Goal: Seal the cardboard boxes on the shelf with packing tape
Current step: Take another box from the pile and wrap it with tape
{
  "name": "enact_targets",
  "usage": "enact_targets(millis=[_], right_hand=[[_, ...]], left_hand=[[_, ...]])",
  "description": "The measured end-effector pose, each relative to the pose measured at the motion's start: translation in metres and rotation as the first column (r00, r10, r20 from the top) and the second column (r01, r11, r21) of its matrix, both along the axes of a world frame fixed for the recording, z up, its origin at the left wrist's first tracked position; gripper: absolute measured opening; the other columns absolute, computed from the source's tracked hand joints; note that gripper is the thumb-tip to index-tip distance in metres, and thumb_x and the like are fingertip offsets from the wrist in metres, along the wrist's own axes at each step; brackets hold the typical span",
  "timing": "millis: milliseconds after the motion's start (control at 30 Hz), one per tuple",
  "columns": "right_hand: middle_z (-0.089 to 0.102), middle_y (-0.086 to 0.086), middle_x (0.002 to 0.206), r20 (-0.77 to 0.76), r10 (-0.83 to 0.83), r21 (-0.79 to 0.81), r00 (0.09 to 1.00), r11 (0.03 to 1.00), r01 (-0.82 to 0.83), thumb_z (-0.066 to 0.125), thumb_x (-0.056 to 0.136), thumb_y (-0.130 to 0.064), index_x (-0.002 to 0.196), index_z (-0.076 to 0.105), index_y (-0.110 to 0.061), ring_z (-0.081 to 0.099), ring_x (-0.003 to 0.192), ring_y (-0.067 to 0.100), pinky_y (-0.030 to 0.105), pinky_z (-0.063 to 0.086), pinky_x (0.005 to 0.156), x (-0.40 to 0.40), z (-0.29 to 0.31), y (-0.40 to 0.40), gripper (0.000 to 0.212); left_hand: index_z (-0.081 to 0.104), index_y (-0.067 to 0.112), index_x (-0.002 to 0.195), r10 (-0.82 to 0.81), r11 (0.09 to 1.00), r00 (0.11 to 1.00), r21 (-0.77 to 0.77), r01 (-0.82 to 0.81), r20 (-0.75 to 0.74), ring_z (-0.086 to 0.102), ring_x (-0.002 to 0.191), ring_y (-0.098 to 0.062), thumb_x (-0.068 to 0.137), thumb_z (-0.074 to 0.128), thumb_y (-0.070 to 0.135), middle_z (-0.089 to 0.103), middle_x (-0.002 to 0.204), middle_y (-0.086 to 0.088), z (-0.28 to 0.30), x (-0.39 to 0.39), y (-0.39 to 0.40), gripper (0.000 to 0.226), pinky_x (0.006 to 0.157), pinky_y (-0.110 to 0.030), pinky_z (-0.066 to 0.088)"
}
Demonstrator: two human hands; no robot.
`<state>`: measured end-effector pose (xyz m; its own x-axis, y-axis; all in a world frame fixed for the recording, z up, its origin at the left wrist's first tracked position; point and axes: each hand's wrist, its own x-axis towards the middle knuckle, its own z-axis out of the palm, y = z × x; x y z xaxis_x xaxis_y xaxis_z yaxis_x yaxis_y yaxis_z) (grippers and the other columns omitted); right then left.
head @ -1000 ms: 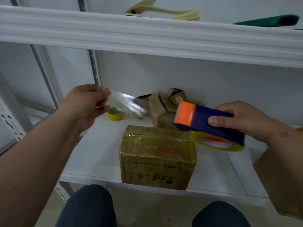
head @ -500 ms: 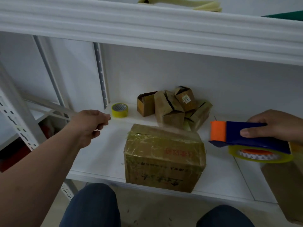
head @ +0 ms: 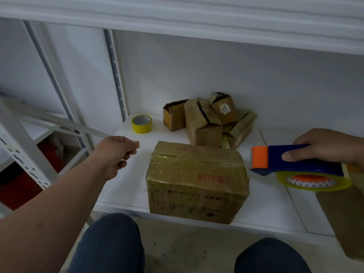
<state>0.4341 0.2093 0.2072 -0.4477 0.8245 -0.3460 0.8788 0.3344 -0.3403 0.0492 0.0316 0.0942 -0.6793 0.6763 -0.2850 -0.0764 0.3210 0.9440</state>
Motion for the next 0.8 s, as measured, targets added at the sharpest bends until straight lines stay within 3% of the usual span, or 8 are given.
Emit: enact_targets(millis=[200, 300, 400, 500, 567, 633, 700, 800], right_hand=[[0.074, 0.004, 0.073, 0.039, -0.005, -0.019, 0.999, 1.000, 0.006, 0.073, 0.069, -0.056, 0.079, 0.073, -0.012, 0.071, 0.068, 0.022, 0.028, 0.050, 0.062, -0.008, -0.018, 0.003, 0.045], [0.074, 0.002, 0.070, 0.028, -0.005, -0.055, 1.000, 0.998, 0.007, 0.069, 0.034, -0.086, 0.079, 0.074, -0.014, 0.071, 0.065, 0.020, 0.027, 0.050, 0.060, -0.007, -0.023, 0.007, 0.085], [0.075, -0.001, 0.071, 0.013, -0.004, -0.095, 1.000, 0.995, 0.005, 0.058, 0.006, -0.094, 0.081, 0.075, -0.017, 0.072, 0.063, 0.017, 0.027, 0.051, 0.061, -0.001, -0.034, 0.015, 0.109], [0.075, 0.001, 0.073, -0.023, -0.010, -0.111, 1.000, 0.994, 0.007, 0.071, 0.031, -0.084, 0.085, 0.074, -0.014, 0.072, 0.066, 0.019, 0.029, 0.053, 0.063, 0.003, -0.043, 0.015, 0.088], [0.075, 0.003, 0.074, -0.047, -0.031, -0.123, 0.998, 0.992, 0.025, 0.075, 0.050, -0.069, 0.087, 0.074, -0.012, 0.073, 0.068, 0.022, 0.033, 0.054, 0.067, 0.005, -0.049, 0.016, 0.068], [0.076, 0.003, 0.075, -0.064, -0.045, -0.140, 0.997, 0.989, 0.035, 0.080, 0.051, -0.065, 0.087, 0.074, -0.012, 0.073, 0.069, 0.022, 0.034, 0.055, 0.071, 0.007, -0.054, 0.017, 0.064], [0.076, 0.004, 0.076, -0.091, -0.068, -0.156, 0.994, 0.986, 0.053, 0.072, 0.051, -0.062, 0.087, 0.075, -0.013, 0.073, 0.070, 0.022, 0.034, 0.055, 0.070, 0.010, -0.059, 0.019, 0.061], [0.075, 0.003, 0.075, -0.135, -0.078, -0.167, 0.988, 0.984, 0.055, 0.069, 0.054, -0.058, 0.087, 0.075, -0.013, 0.072, 0.068, 0.021, 0.030, 0.053, 0.065, 0.013, -0.064, 0.018, 0.056]], left_hand=[[0.063, 0.005, 0.084, 0.009, 0.995, 1.000, -0.103, -0.009, -0.003, 0.038, 0.062, -0.016, 0.090, 0.067, 0.010, 0.056, 0.076, -0.008, -0.017, 0.009, 0.001, 0.009, 0.056, -0.028, 0.032], [0.065, 0.003, 0.083, -0.004, 0.989, 1.000, -0.150, 0.004, 0.001, 0.039, 0.064, -0.017, 0.089, 0.068, 0.012, 0.058, 0.078, -0.010, -0.027, 0.021, 0.001, 0.011, 0.057, -0.029, 0.034], [0.068, -0.001, 0.090, -0.010, 0.985, 0.999, -0.170, 0.016, 0.036, 0.043, 0.067, -0.019, 0.092, 0.063, 0.013, 0.058, 0.075, -0.010, -0.033, 0.039, 0.003, 0.015, 0.056, -0.029, 0.037], [0.069, 0.005, 0.097, -0.006, 0.983, 0.999, -0.181, 0.015, 0.049, 0.050, 0.074, -0.021, 0.096, 0.057, 0.018, 0.061, 0.080, -0.010, -0.038, 0.047, 0.004, 0.019, 0.061, -0.031, 0.043], [0.064, 0.021, 0.109, -0.039, 0.977, 0.998, -0.206, 0.047, 0.041, 0.056, 0.086, -0.024, 0.097, 0.055, 0.029, 0.065, 0.096, -0.010, -0.041, 0.045, 0.002, 0.017, 0.068, -0.033, 0.046], [0.059, 0.030, 0.121, -0.126, 0.958, 0.992, -0.258, 0.127, 0.021, 0.059, 0.098, -0.025, 0.098, 0.052, 0.036, 0.066, 0.107, -0.007, -0.045, 0.039, 0.001, 0.025, 0.074, -0.036, 0.049], [0.052, 0.040, 0.130, -0.207, 0.945, 0.975, -0.274, 0.179, -0.079, 0.058, 0.106, -0.026, 0.099, 0.049, 0.030, 0.064, 0.117, -0.004, -0.043, 0.034, 0.005, 0.032, 0.085, -0.040, 0.051], [0.045, 0.028, 0.144, -0.151, 0.979, 0.842, -0.195, 0.055, -0.519, 0.050, 0.126, -0.031, 0.102, 0.040, 0.021, 0.052, 0.142, -0.010, -0.021, 0.033, 0.018, 0.043, 0.107, -0.041, 0.040]])
